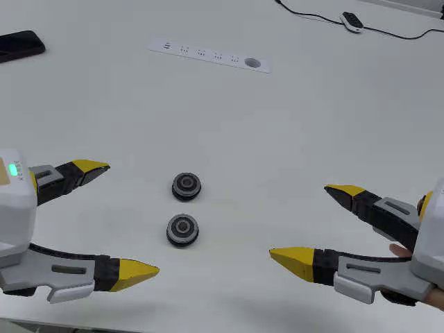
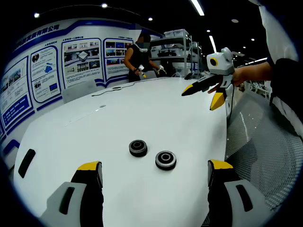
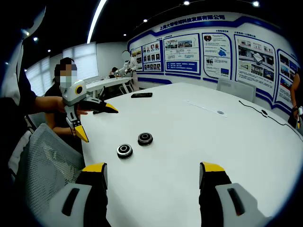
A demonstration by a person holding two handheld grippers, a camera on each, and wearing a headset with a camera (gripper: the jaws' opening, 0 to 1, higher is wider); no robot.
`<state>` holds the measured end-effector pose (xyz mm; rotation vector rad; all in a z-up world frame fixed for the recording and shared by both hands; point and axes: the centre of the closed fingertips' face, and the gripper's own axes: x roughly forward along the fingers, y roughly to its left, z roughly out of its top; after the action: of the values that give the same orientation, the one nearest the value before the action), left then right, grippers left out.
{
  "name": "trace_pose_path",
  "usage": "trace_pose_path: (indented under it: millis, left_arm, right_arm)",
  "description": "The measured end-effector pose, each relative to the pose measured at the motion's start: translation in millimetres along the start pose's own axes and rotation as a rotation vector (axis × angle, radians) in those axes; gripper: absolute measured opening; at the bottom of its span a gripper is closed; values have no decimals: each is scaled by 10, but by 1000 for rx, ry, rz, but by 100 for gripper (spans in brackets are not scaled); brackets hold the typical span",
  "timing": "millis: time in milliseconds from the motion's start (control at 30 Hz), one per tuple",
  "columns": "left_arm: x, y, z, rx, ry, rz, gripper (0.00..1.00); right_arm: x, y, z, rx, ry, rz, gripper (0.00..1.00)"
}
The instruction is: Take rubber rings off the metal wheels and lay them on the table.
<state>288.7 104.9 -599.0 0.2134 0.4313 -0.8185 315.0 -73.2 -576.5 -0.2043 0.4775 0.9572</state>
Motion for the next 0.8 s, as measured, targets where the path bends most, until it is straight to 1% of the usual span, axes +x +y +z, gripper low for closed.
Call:
trace_pose_path:
  millis: [100, 333, 567, 800]
  left_arm:
    - [-3, 24, 1, 27, 1, 12, 90]
    - [25, 48, -18, 18, -7, 7, 89]
    - [69, 8, -31, 20, 0, -14, 89]
    - [125, -49, -26, 22, 7, -37, 89]
  right_arm:
    - [-1, 16, -27, 5, 6, -1, 81]
    - [5, 59, -93, 20, 19, -2, 81]
    - [18, 76, -124, 26, 29, -1, 80]
    - [27, 47, -150, 40, 33, -2, 80]
